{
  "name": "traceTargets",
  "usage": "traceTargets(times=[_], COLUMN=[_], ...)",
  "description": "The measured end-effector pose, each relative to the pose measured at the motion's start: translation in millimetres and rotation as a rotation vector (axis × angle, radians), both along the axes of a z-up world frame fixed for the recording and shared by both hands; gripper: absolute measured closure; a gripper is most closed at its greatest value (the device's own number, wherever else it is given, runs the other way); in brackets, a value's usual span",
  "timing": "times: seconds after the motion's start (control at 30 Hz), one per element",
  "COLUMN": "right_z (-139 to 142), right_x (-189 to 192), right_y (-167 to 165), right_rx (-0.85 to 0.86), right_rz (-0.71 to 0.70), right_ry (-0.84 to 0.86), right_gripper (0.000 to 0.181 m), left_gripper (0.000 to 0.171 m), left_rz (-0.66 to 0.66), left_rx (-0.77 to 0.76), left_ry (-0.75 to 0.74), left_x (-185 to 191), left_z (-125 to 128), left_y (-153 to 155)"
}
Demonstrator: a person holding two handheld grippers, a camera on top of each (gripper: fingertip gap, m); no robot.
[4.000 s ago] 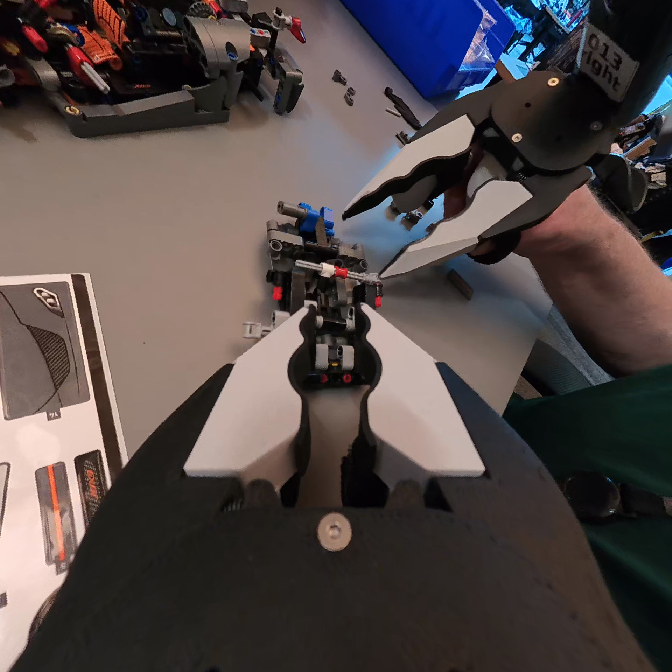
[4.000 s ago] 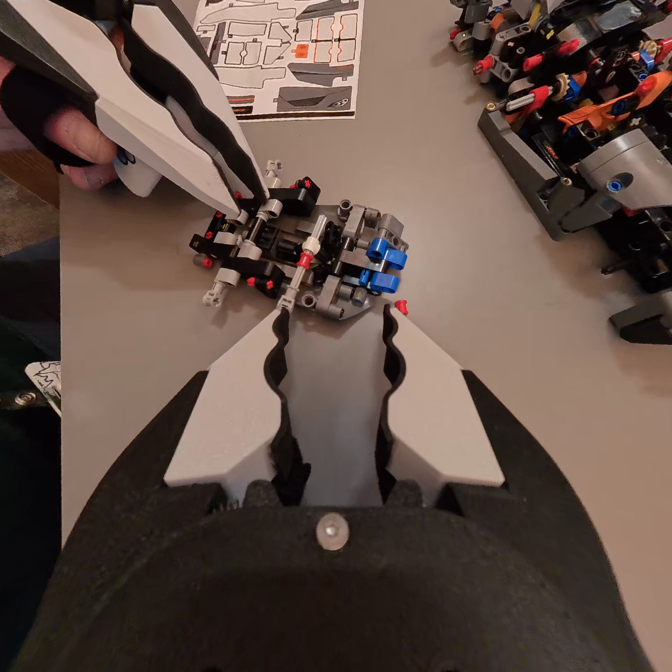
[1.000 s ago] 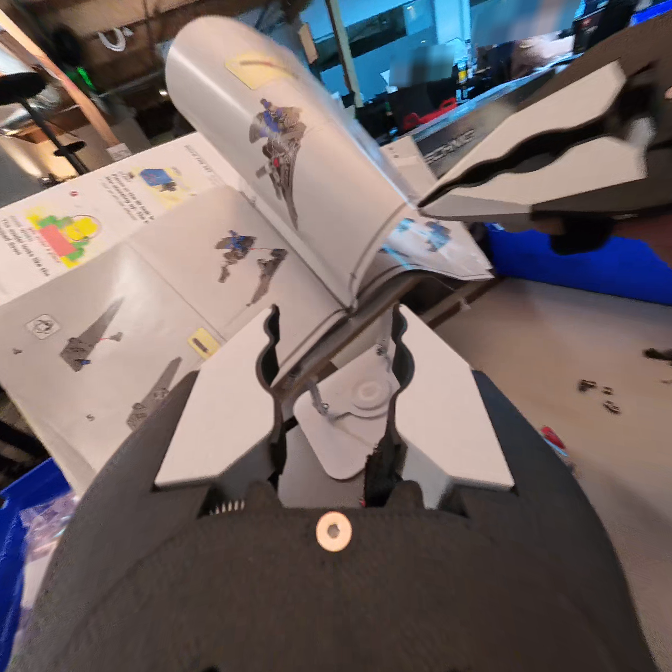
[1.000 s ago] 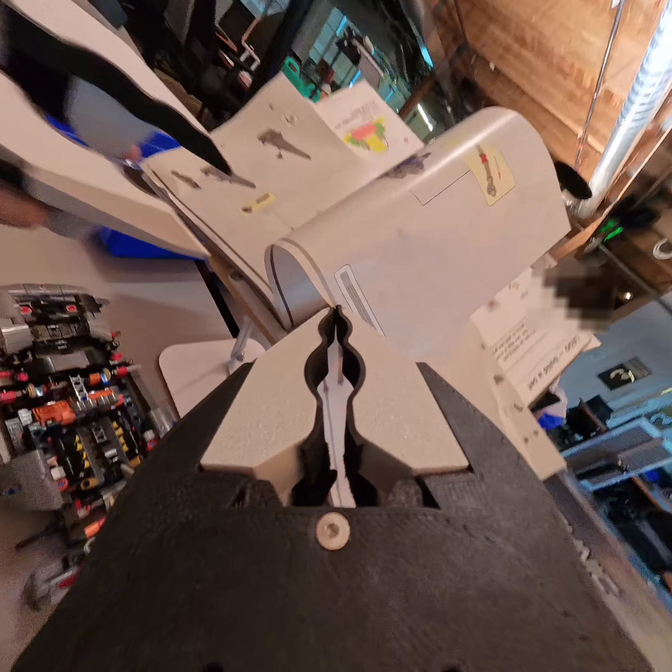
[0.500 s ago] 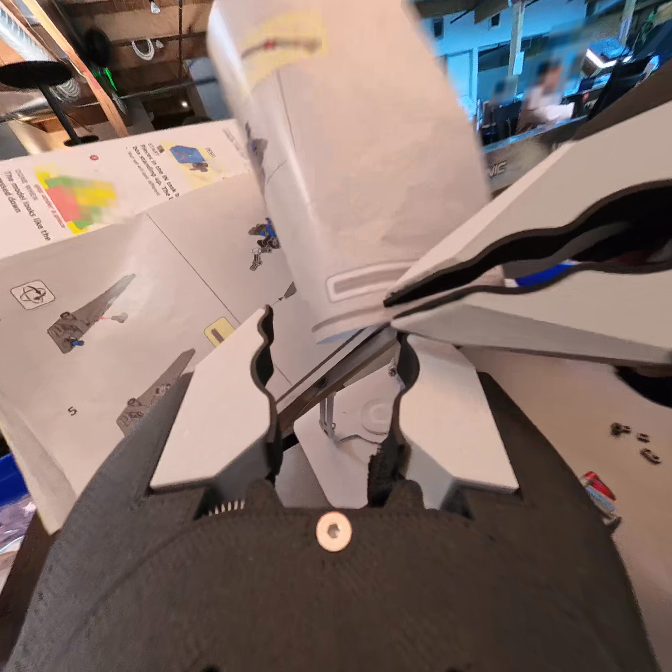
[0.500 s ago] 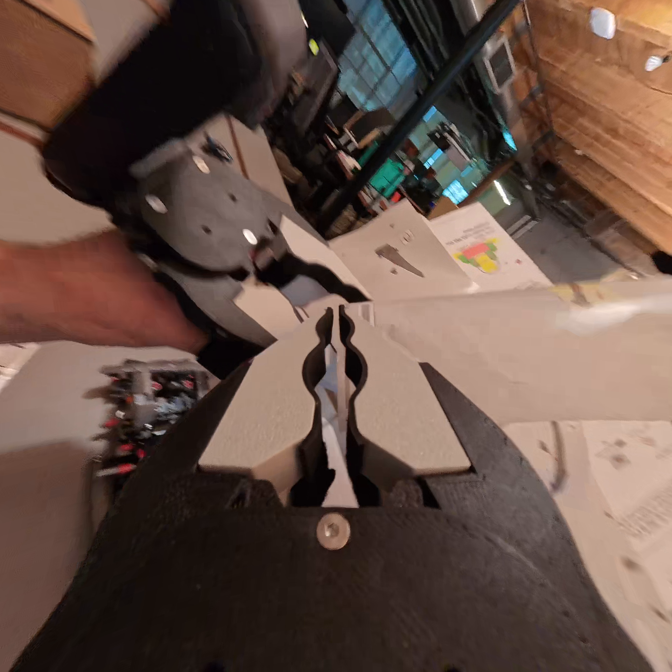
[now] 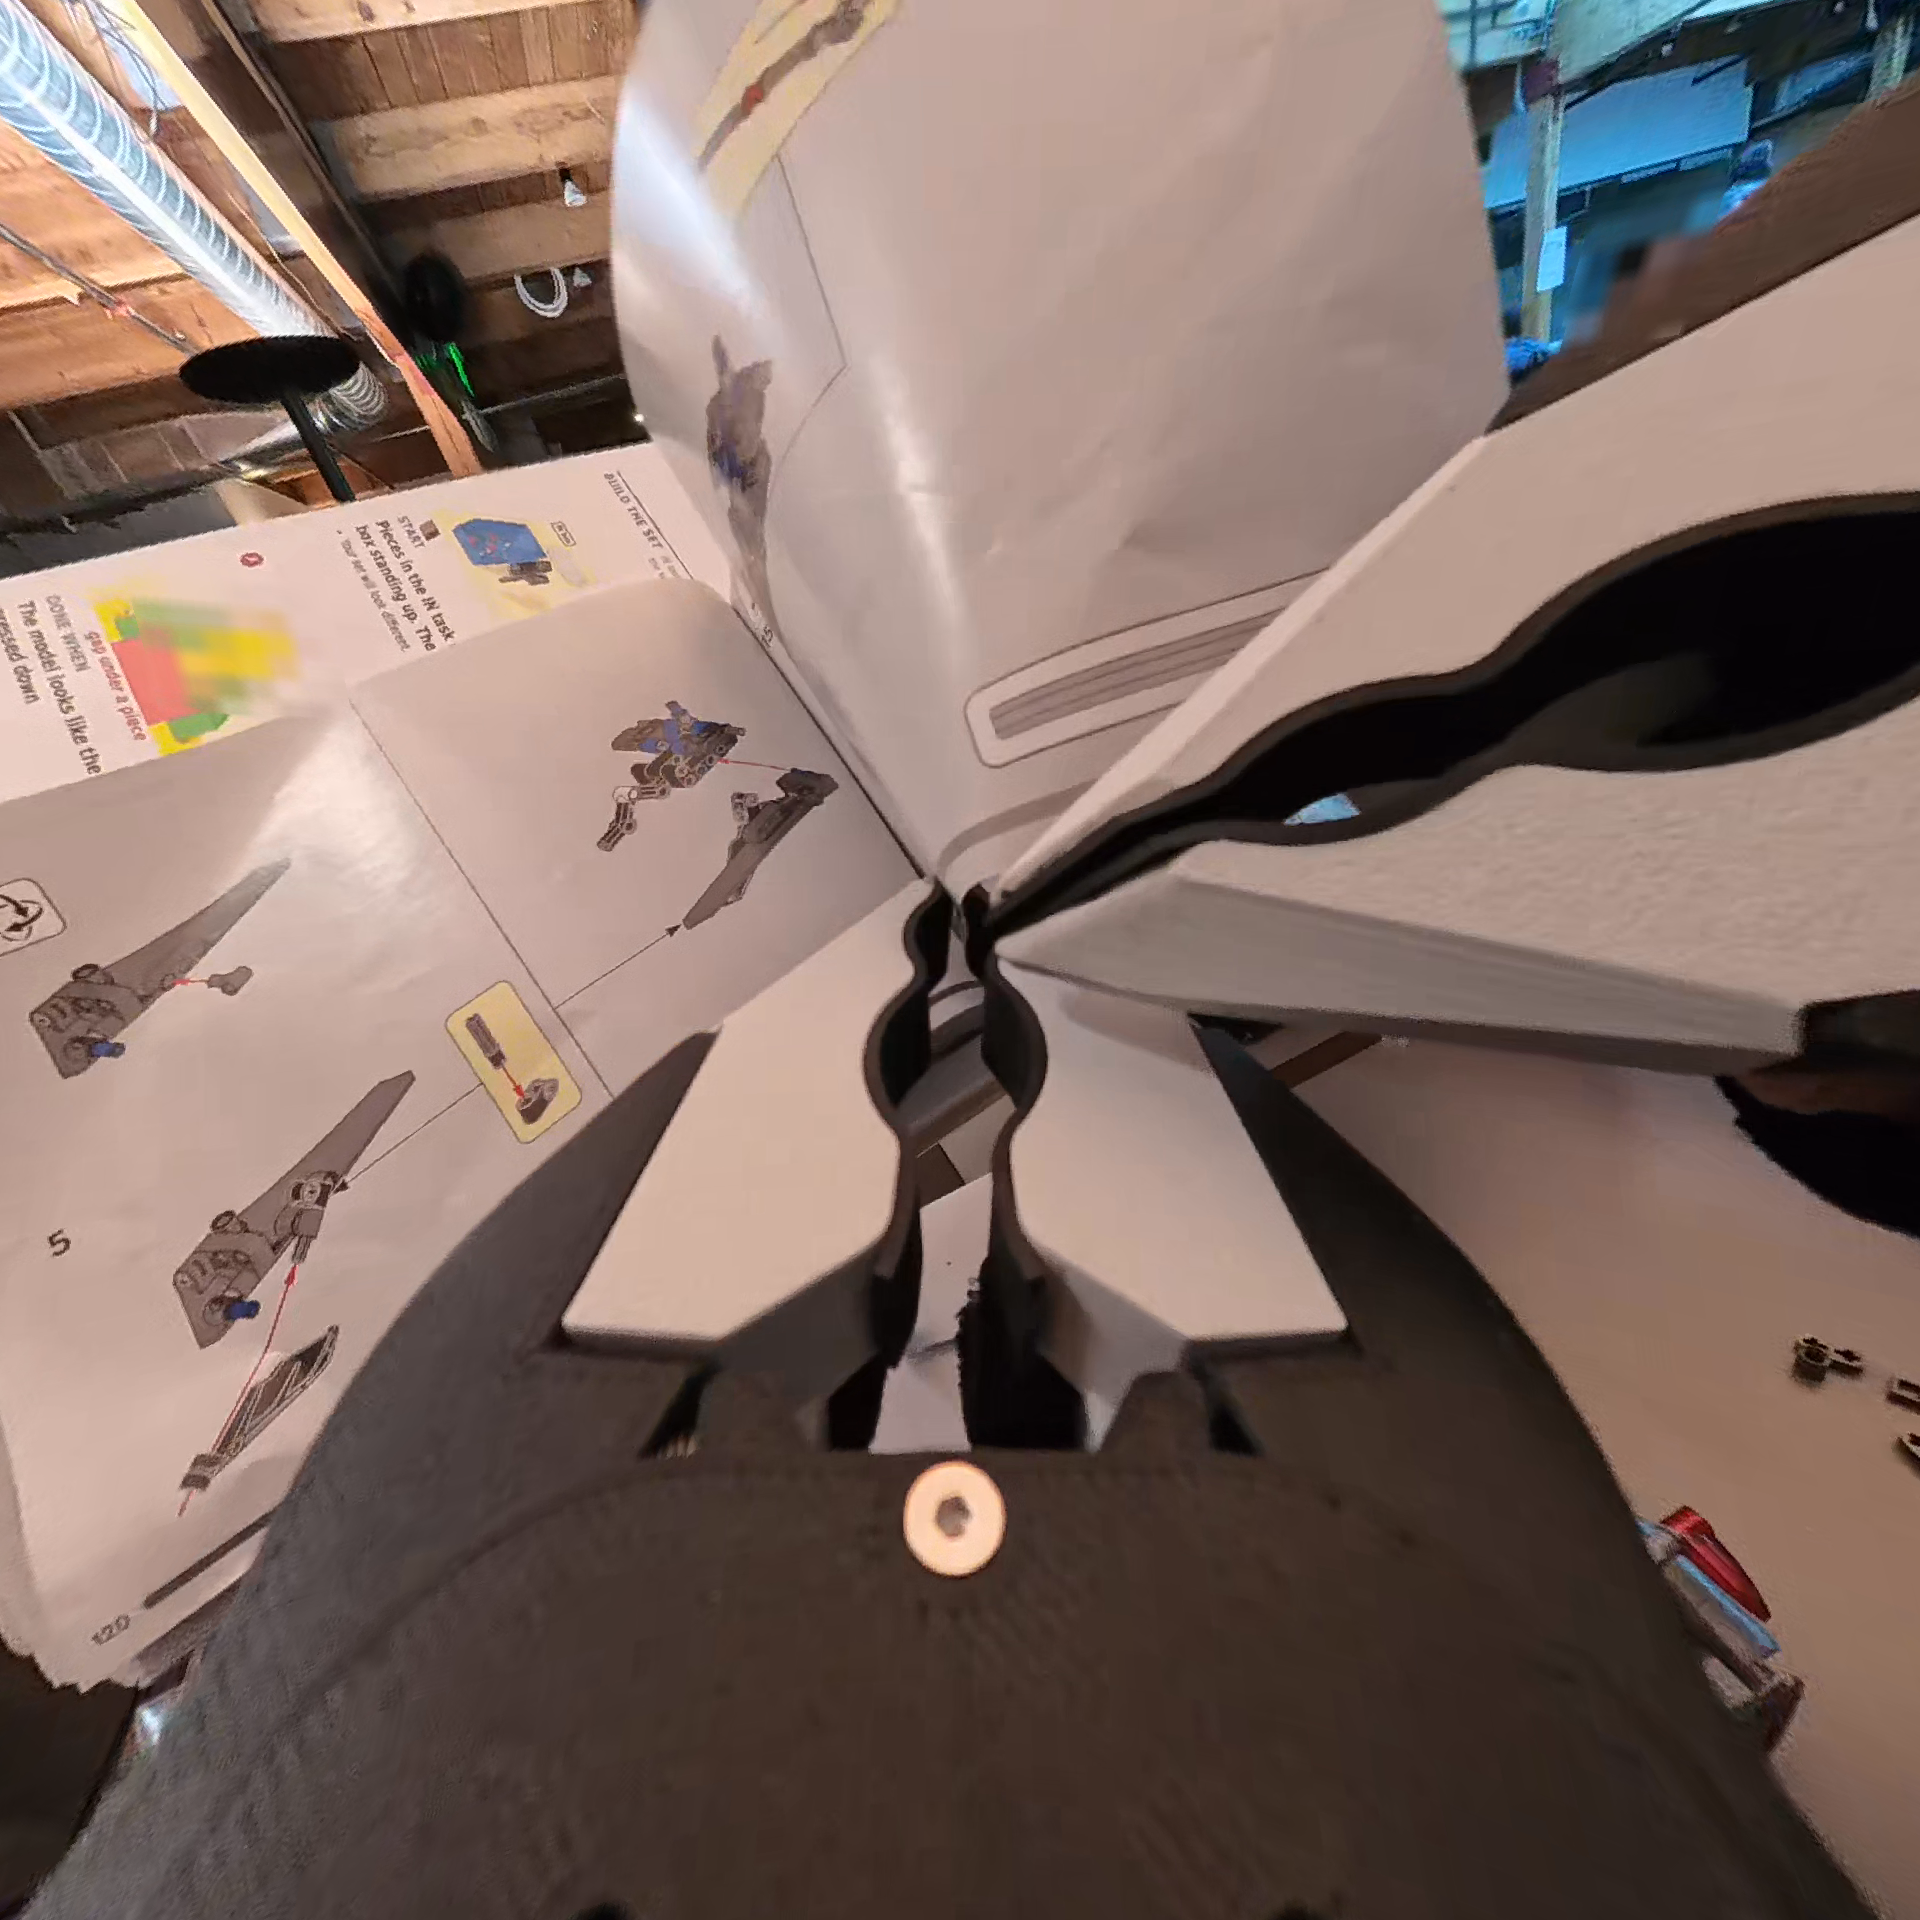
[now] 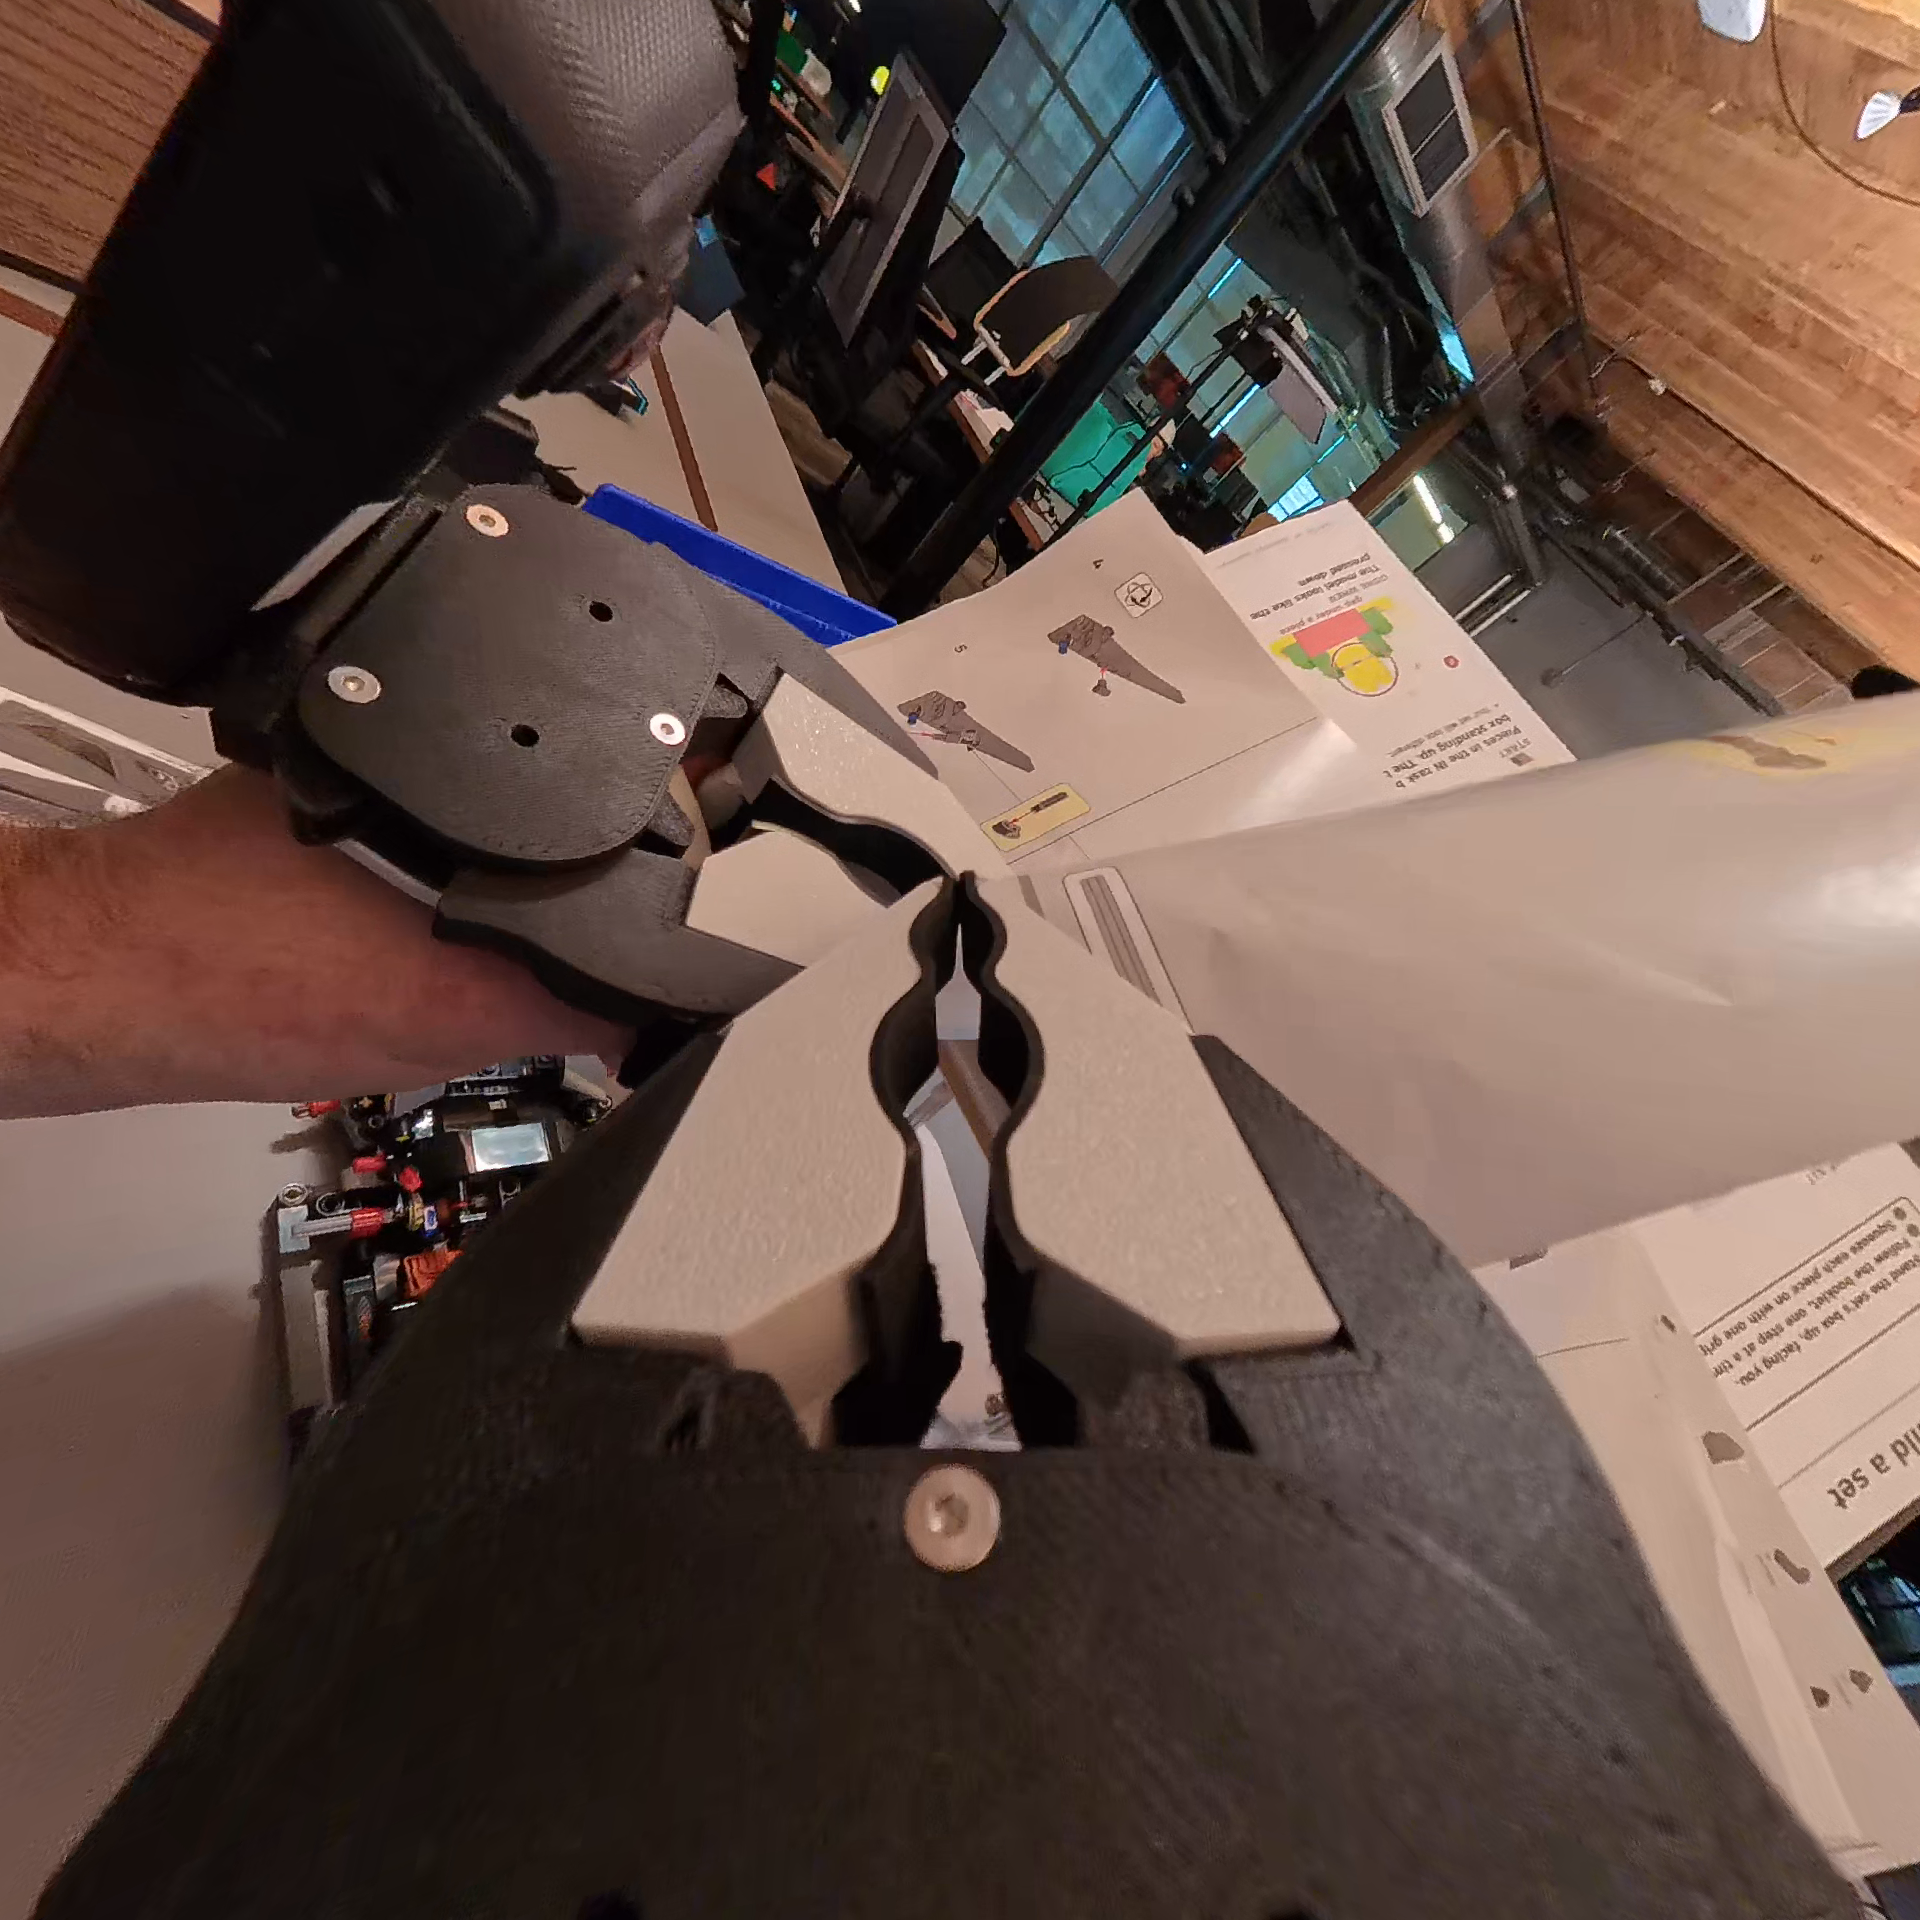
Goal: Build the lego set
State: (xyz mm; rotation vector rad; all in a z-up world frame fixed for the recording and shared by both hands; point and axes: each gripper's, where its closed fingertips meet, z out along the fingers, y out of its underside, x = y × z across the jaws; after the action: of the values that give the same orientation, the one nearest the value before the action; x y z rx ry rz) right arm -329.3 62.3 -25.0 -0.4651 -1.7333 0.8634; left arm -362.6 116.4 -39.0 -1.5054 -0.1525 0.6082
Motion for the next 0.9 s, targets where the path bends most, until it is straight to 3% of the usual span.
traceTargets(times=[0.37,0.9], right_z=[6.2,1.8], right_x=[10.8,9.1], right_y=[-1.6,14.3], right_rx=[-0.05,-0.077], right_rz=[0.078,0.041], right_ry=[0.009,0.003], right_gripper=[0.181,0.181], left_gripper=[0.171,0.171], left_rz=[-0.056,-0.127], left_rx=[0.104,0.26], left_ry=[-0.172,-0.407], left_x=[-18.3,-32.0], left_z=[1.3,-11.7], left_y=[-10.4,-30.5])
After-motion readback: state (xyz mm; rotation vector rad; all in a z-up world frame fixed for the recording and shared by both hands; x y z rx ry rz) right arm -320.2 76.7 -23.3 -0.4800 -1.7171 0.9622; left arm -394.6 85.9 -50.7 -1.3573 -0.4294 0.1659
